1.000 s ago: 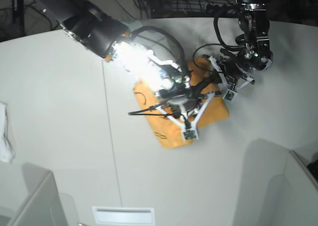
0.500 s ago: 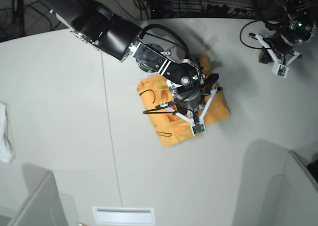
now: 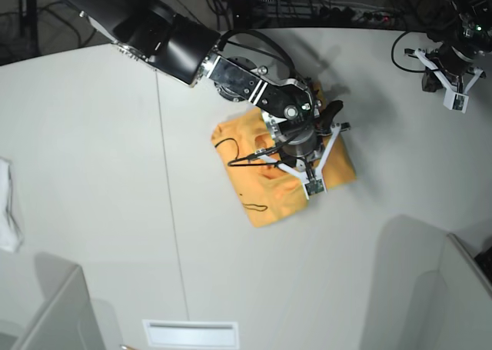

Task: Fold the T-shirt properly
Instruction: 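Lay the folded end down, open and raise the right gripper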

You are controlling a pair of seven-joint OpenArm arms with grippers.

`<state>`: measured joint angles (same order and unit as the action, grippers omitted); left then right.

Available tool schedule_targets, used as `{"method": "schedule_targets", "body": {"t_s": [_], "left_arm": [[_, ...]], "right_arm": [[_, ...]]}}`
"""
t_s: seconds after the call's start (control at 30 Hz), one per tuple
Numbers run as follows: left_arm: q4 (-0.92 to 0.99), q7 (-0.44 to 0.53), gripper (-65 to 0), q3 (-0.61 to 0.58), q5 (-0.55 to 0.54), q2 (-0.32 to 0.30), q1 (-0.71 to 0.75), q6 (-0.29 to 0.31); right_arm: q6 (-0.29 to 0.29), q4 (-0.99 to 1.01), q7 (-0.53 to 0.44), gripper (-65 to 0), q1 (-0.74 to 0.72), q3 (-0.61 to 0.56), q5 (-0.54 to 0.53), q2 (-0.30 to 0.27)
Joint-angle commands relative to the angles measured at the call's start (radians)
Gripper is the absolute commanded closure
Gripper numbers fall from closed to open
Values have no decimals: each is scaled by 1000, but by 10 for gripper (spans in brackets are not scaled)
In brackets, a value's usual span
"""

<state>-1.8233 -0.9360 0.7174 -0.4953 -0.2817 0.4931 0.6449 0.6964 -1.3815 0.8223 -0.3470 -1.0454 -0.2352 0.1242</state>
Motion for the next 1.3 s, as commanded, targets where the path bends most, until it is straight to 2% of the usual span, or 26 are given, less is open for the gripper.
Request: {"method": "schedule_targets", "body": {"t_s": [0.0,0.1,0.13,0.2,0.27,0.47,0.57,0.7,0.77,0.83,0.93,1.0,1.07,1.17,1.27], "left_arm": [[-13,12,0,8,-7,-12,0,5],[-13,12,0,8,-7,-12,0,5],[-13,12,0,8,-7,-12,0,5],[-13,12,0,12,-7,-12,2,5],[-13,12,0,14,-7,-12,2,5],[-13,12,0,14,-7,-12,0,3],[-11,12,0,14,-7,-12,2,2],[-11,12,0,15,-7,-12,2,2],[-11,12,0,15,-7,-12,2,2],[-11,12,0,15,-7,-12,2,2],[-11,12,0,15,-7,-12,-3,2],[-11,12,0,15,-7,-11,-6,2],[-11,12,0,15,-7,-11,-7,0],[-11,12,0,17,-7,-12,-11,0],[-11,12,0,17,-7,-14,-11,0]], "right_arm": [[2,-19,-30,0,-21,6,13,16],[2,-19,-31,0,-16,6,13,16],[2,-19,-30,-65,-8,6,12,16],[2,-28,-31,-261,2,6,12,16],[2,-28,-33,-363,10,1,12,16],[2,-28,-36,-356,18,1,6,18],[2,-28,-93,-356,15,0,-60,18],[-45,-25,-156,-356,12,-2,-99,19],[-76,-28,-183,-356,10,-2,-99,25],[-133,-28,-223,-356,7,-2,-100,30],[-292,-32,-318,-356,6,-23,-102,30],[-373,-48,-369,-356,4,-59,-102,30],[-409,-74,-384,-356,-4,-85,-102,30],[-415,-152,-360,-354,-16,-85,-97,24],[-409,-296,-212,-333,-19,-2,-92,-22]]}}
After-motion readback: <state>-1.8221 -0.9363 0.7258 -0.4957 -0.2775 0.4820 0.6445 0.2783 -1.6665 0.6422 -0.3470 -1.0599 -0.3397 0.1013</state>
